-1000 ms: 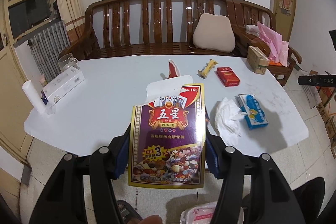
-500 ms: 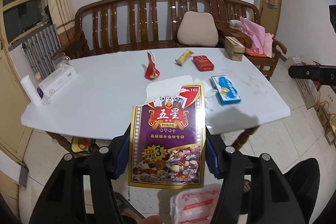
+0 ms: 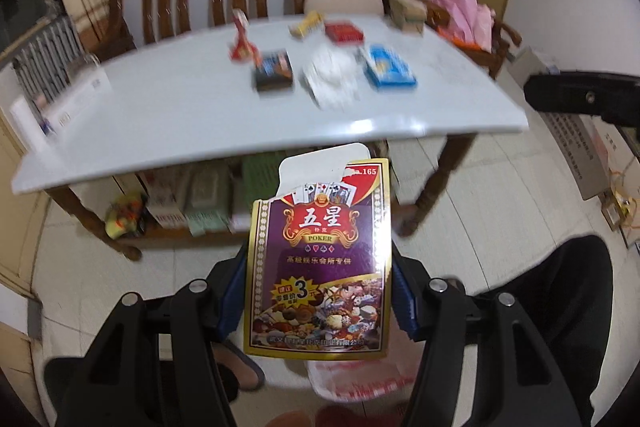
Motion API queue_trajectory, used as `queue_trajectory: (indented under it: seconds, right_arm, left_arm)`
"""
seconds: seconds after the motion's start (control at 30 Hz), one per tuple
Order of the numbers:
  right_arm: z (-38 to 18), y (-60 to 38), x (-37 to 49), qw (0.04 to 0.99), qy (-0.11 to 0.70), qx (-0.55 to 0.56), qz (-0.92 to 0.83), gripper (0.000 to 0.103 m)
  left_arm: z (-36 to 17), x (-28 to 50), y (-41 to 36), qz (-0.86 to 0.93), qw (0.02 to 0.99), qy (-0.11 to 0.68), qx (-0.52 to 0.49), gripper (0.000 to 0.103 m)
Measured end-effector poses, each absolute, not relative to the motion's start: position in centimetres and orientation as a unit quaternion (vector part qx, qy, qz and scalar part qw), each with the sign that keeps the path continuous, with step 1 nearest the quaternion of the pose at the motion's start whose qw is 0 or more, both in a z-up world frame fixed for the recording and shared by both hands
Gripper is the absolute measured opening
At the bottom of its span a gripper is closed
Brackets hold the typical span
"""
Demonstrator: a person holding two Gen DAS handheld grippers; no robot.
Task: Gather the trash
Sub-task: 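Carry both held boxes down over the white plastic bag, then open both tools to drop the boxes into the bag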
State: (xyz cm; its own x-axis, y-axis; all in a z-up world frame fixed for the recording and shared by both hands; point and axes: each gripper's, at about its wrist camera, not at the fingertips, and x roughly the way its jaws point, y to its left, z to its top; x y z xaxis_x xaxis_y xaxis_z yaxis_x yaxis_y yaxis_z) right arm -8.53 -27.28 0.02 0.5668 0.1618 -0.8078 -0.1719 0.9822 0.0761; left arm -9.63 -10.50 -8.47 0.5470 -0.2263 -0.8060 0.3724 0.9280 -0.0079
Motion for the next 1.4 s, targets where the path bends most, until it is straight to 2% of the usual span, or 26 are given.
queue_trajectory:
  seconds: [0.43, 0.8, 1.07, 1.3, 1.4]
  right_arm:
    - [-14.0, -25.4, -10.3, 0.816, 0.568, 0.018, 0.105, 0.059]
    - [-25.1, -24.4, -8.1, 0.765, 0.637, 0.048, 0.085, 0.059]
    - [-34.6, -24.5, -7.2, 0.713, 0.694, 0.086, 0.053, 0.059]
    - [-38.3, -24.4, -6.6, 0.691, 0.714, 0.104, 0.050, 0.060]
    - [-39.2, -24.4, -6.3, 0.689, 0.717, 0.099, 0.037, 0.061]
  left_arm:
    - [-22.6, -10.2, -10.9, -0.179, 0.780, 0.591, 0.103, 0.058]
    - [-33.1, -9.9, -12.0, -0.189, 0.726, 0.651, 0.116, 0.058]
    - [-38.0, -9.8, -13.2, -0.207, 0.710, 0.661, 0.129, 0.058]
    - [-41.0, -10.1, -13.4, -0.208, 0.693, 0.676, 0.136, 0.059]
    - [-41.4, -10.3, -13.5, -0.209, 0.690, 0.679, 0.138, 0.062]
